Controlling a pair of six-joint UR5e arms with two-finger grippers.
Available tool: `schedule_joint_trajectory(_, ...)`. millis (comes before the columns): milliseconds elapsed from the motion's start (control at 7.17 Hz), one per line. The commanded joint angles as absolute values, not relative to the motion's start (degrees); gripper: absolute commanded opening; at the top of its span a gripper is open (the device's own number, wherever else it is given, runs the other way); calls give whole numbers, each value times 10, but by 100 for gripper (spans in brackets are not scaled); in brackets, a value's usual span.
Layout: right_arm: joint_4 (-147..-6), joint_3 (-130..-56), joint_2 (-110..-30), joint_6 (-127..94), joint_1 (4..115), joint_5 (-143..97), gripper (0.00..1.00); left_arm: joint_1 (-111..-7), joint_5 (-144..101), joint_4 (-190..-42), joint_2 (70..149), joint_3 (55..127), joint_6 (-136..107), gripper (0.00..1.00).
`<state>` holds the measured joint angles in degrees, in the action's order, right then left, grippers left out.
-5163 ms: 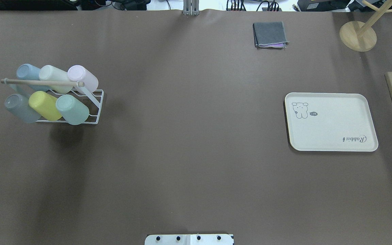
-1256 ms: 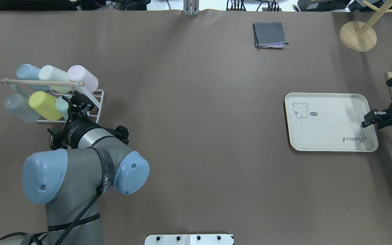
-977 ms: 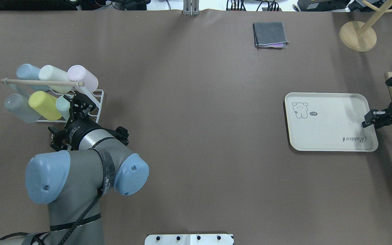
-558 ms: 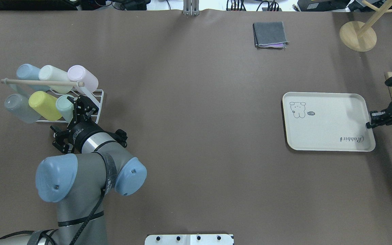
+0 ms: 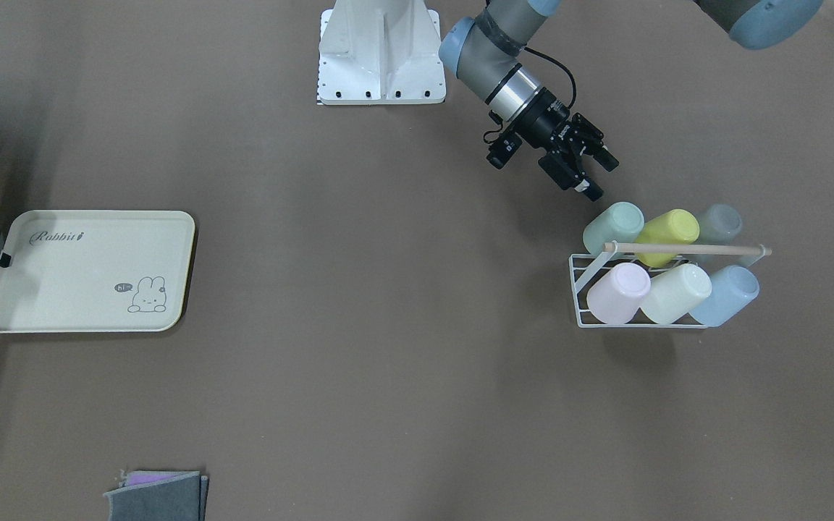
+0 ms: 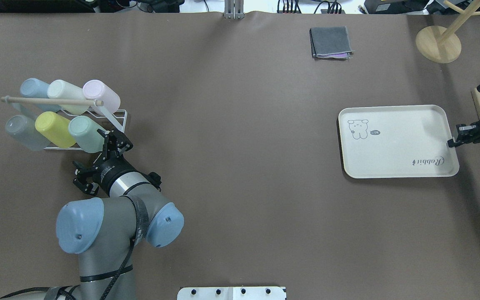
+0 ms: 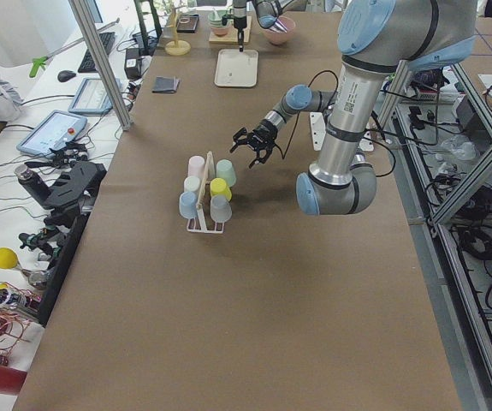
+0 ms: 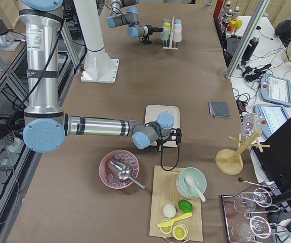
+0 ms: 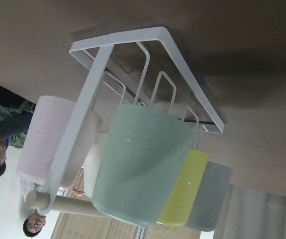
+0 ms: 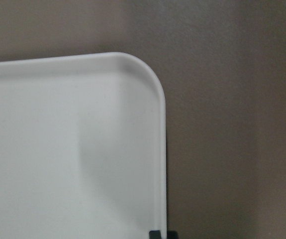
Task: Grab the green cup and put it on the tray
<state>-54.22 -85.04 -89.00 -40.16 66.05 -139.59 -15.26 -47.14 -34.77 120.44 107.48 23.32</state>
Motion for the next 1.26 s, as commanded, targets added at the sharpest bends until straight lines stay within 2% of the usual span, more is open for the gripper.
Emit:
schedule_joint_trajectory(0, -543, -903, -873, -419, 685, -1436, 0, -150, -447, -373, 1206, 1041, 282, 98)
schedule_joint_trajectory(419, -546, -925, -798, -548, 650, -1420, 0, -152, -410, -378, 1203, 1008, 299, 98)
schedule_joint_trajectory(1116, -550, -925, -734, -665, 541, -1334, 0, -170, -375, -374, 1201, 956, 258, 92)
